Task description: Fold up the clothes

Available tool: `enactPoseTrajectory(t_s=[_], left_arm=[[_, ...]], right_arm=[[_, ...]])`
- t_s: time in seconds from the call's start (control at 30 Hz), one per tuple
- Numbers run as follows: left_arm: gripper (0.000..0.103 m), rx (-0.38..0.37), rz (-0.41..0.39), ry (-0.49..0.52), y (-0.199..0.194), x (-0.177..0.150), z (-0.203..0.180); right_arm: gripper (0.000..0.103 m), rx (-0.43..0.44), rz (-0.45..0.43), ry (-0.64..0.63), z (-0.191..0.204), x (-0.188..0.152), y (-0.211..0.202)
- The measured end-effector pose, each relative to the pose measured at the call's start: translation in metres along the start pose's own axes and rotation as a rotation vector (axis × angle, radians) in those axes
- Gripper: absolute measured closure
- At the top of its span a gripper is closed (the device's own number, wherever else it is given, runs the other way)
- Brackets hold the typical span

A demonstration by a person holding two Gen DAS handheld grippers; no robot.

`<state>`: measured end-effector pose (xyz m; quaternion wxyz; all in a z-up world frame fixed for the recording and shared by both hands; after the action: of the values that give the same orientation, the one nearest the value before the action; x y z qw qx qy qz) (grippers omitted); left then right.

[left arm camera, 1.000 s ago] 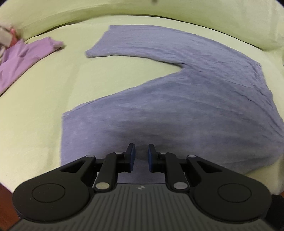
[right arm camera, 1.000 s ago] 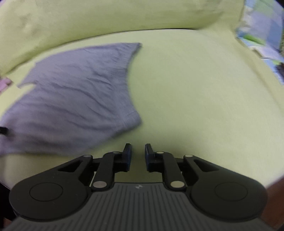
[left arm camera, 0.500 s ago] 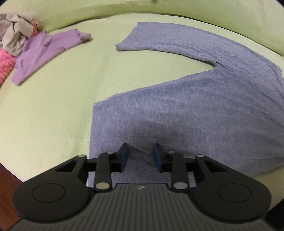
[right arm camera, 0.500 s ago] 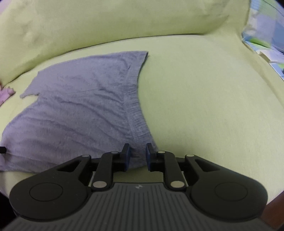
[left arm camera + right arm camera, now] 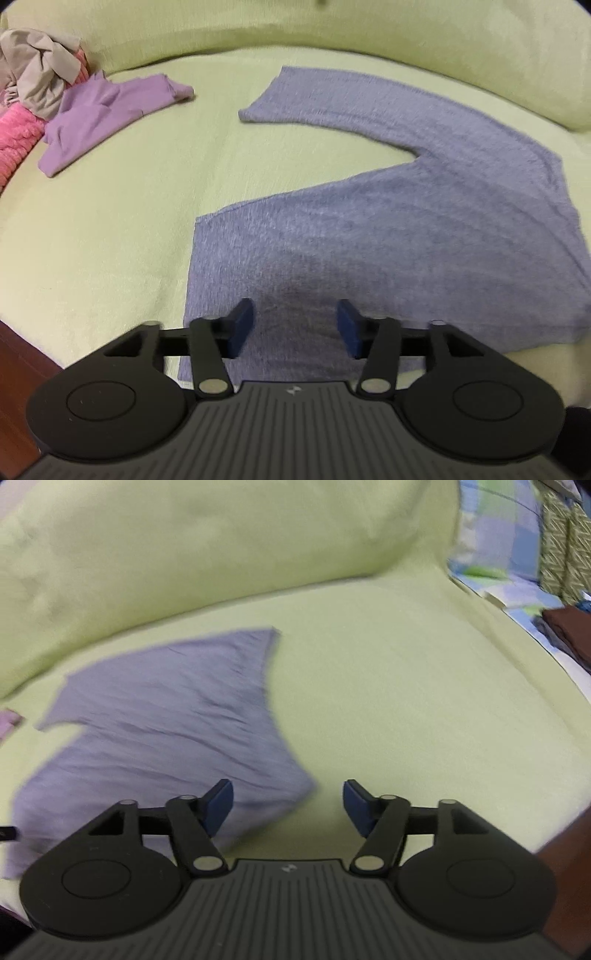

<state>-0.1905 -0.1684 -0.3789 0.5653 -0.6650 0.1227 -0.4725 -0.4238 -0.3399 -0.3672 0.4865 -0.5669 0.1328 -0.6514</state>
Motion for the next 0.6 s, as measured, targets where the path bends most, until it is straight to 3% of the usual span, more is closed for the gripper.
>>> enactPoseTrajectory(t_s=[0.1,0.27,0.6], left_arm=[[0.03,0.007,-0.058,-0.004,-0.028,0.007,0.001],[0.026,0.038,-0.143,-0.006,-0.071,0.016,0.003],[0.018,0.078,-0.238,-0.019,-0.131,0.013,0.006]], right_arm=[[0.014,0.053,-0.021,-0.014,0.032,-0.003,-0.014],[0.005,0.11,-0.046,-0.073,0.078,-0.014,-0.039],[0.002,0.116,-0.102,-0.09,0.097,-0.028,-0.085]])
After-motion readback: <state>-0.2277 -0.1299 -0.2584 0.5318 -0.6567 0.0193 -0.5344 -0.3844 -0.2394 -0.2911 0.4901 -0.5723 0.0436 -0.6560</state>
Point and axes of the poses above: each gripper's, at about its wrist camera, not at the fingertips, and y roughly the way its jaws point, z to its left, x to its top, the point moved 8 cm from there along y, roughly the way its jaws point, and after that the axes turned 12 degrees about y, right-handed, at the moved point
